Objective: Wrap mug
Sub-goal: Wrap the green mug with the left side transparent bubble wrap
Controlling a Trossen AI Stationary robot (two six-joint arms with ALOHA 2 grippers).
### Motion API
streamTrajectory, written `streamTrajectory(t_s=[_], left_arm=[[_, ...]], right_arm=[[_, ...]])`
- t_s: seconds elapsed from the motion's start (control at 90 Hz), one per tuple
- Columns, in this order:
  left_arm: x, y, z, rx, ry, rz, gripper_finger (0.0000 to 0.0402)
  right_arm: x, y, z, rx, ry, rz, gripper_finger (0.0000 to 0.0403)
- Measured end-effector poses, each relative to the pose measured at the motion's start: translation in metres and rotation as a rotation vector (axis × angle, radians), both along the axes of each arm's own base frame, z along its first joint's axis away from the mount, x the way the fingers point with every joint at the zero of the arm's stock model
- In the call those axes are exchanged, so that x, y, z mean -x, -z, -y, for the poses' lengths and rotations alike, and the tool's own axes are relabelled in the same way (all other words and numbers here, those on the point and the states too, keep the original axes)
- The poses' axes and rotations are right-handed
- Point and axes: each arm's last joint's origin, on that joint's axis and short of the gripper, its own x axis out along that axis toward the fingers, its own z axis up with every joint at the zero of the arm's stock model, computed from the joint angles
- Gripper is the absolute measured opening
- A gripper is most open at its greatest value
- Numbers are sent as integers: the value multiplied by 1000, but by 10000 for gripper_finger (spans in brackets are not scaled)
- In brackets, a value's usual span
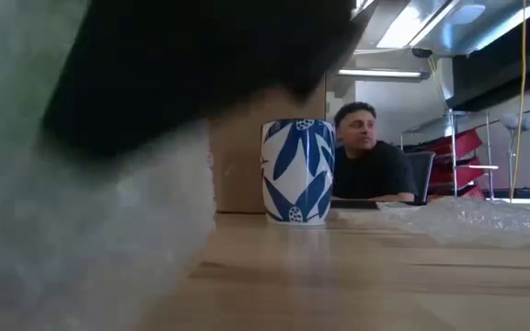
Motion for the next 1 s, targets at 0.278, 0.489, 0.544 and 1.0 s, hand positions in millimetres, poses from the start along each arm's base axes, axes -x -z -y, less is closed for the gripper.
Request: streamTrajectory(t_s=[0.278, 0.489, 0.544, 1.0], left_arm=[[-1, 2, -7, -72, 3, -19, 105], [-6, 4, -21, -144, -15, -47, 105], [-7, 4, -25, -172, -16, -55, 105], [-9, -1, -32, -220, -9, -144, 105]], right_arm=[[-1, 27, 41, 198, 152, -60, 1], [-6, 28, 60, 317, 198, -54, 1], [-7, 29, 65, 356, 215, -51, 1], [-2, -10, 49, 402, 166, -136, 1]])
